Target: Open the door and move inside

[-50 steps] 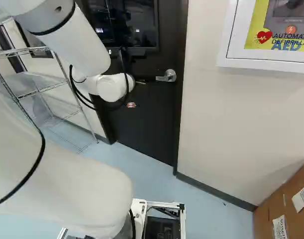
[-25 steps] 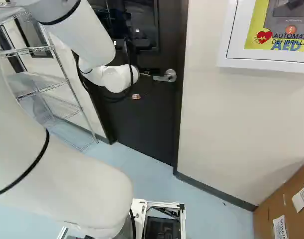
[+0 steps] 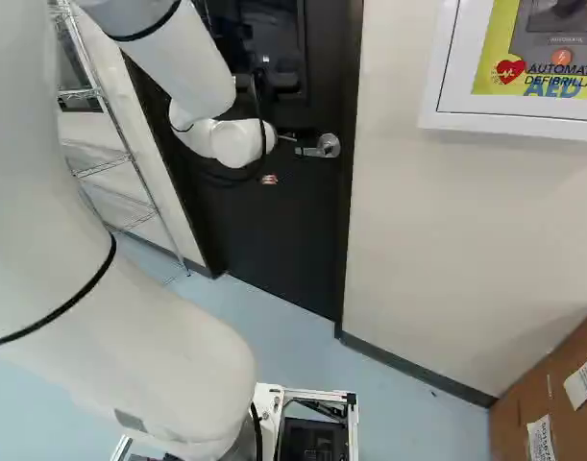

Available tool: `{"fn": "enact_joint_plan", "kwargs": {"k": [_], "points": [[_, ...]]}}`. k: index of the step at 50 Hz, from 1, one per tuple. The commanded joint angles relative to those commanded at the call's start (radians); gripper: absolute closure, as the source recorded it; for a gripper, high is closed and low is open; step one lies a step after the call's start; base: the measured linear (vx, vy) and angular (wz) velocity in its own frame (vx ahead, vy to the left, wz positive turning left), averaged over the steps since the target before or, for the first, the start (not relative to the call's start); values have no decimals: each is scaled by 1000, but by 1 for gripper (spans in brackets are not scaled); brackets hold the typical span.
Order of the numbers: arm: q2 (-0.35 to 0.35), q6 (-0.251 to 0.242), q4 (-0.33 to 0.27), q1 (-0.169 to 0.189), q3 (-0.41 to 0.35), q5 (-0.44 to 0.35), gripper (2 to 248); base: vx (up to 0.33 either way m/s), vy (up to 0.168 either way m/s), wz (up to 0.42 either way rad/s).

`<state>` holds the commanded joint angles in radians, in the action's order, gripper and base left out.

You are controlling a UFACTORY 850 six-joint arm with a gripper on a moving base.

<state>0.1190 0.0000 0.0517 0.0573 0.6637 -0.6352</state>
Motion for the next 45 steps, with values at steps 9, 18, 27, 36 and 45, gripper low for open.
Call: {"fn": "enact_joint_plan", "kwargs": {"k": [9, 18, 27, 36, 45], "points": [[-14, 0, 0, 0, -7, 0, 3, 0, 0, 0], [-28, 0, 0, 0, -13, 0, 3, 0, 0, 0], [-42, 0, 0, 0, -19, 0, 3, 0, 0, 0], [-58, 0, 0, 0, -24, 0, 3, 0, 0, 0], [-74, 0, 0, 0, -29, 0, 3, 0, 0, 0]]}}
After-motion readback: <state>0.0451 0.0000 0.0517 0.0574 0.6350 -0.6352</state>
